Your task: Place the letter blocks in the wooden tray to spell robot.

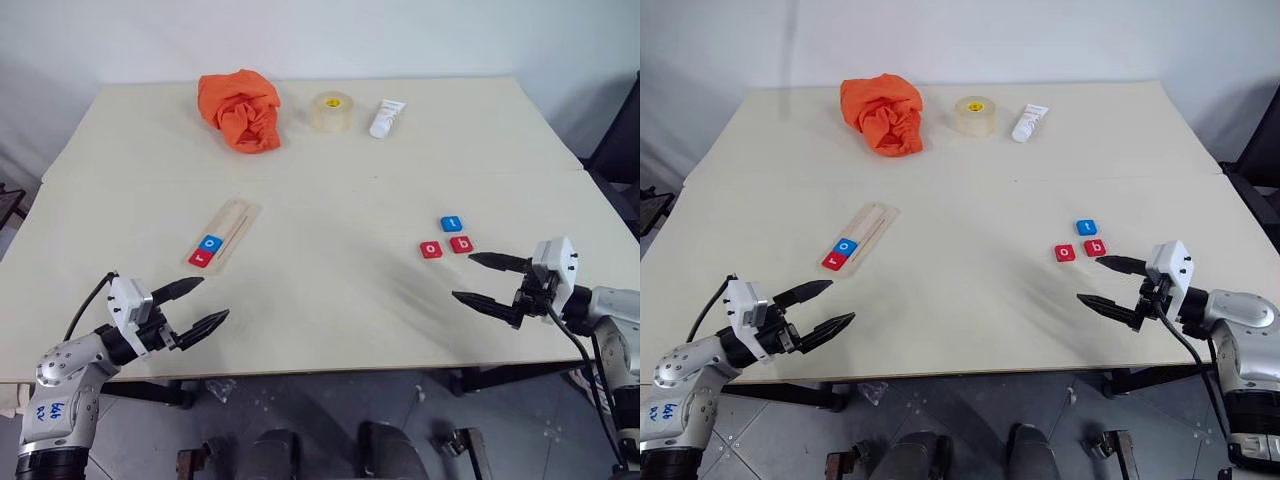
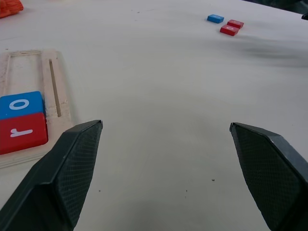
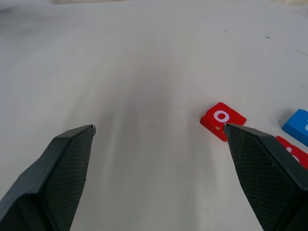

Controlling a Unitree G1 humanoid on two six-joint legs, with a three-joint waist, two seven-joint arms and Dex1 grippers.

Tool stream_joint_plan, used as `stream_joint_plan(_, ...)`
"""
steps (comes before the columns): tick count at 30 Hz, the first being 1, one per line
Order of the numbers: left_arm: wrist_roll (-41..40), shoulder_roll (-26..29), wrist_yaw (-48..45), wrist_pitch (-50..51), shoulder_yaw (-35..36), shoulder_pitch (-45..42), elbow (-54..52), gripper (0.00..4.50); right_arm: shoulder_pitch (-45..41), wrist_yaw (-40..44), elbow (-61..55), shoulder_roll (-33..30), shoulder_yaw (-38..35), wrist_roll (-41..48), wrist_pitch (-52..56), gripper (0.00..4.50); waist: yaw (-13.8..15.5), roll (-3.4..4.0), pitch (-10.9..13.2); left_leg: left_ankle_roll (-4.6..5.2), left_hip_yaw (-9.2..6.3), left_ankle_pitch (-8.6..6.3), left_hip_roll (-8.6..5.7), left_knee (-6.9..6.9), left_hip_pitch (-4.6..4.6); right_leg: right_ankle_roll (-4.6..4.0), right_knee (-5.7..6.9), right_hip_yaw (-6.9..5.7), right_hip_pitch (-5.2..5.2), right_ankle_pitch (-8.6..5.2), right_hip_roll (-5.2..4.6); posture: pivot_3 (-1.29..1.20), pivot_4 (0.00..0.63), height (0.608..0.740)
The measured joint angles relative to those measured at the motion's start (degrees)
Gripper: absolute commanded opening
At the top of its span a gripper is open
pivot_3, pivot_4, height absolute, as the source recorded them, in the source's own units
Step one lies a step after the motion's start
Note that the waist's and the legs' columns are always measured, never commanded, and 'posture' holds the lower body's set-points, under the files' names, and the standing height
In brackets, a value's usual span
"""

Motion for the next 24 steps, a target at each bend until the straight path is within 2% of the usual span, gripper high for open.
stream_joint_plan(4, -0.01, -0.08, 0.37, -0.53, 0.61, -0.07, -0.21, 4.50, -1.34, 0.11, 1.22, 0.00, 0.00, -0.10, -0.14, 4.45, -0.05, 0.00, 0.00, 0.00, 0.00, 0.00, 0.00, 0.01, 0.00, 0.00, 0.01, 0.00, 0.00, 0.00, 0.00, 0.00, 0.150, 0.740)
stream_joint_plan(9, 0.58, -0.18, 5.09, 1.41, 0.93, 0.10, -2.39, 4.50, -3.69, 0.16, 1.79, 0.01, 0.58, -0.31, 0.16, 4.45, -0.07, 0.00, 0.00, 0.00, 0.02, 0.00, 0.00, 0.03, 0.00, 0.00, 0.09, 0.02, -0.01, 0.00, 0.00, 0.00, 0.150, 0.740)
stream_joint_plan(14, 0.31, -0.01, 8.32, 5.30, 2.78, 6.31, -8.79, 4.50, -7.41, 1.11, 3.71, 0.06, 1.94, -1.28, 0.10, 4.45, -0.35, 0.00, 0.00, -0.03, 0.03, -0.02, 0.05, -0.03, 0.01, 0.00, 0.19, 0.03, -0.03, 0.00, 0.02, 0.00, 0.150, 0.740)
stream_joint_plan(19, -0.09, 0.81, 8.95, 7.10, 7.24, 11.77, -10.40, 4.50, -11.04, 2.17, 5.68, 0.32, 3.71, -1.67, -0.73, 4.45, -0.15, -0.01, 0.02, -0.03, 0.04, -0.02, 0.04, 0.04, 0.02, -0.01, 0.00, 0.04, 0.00, 0.00, -0.02, 0.00, 0.150, 0.740)
stream_joint_plan(24, -0.36, 1.02, 10.46, 8.49, 10.19, 13.07, -10.76, 4.50, -13.24, 3.90, 6.28, 0.39, 4.52, -1.87, -0.85, 4.45, 0.10, 0.00, 0.02, -0.03, -0.05, -0.02, 0.03, 0.04, 0.00, -0.02, -0.03, 0.11, 0.02, 0.00, -0.06, 0.00, 0.150, 0.740)
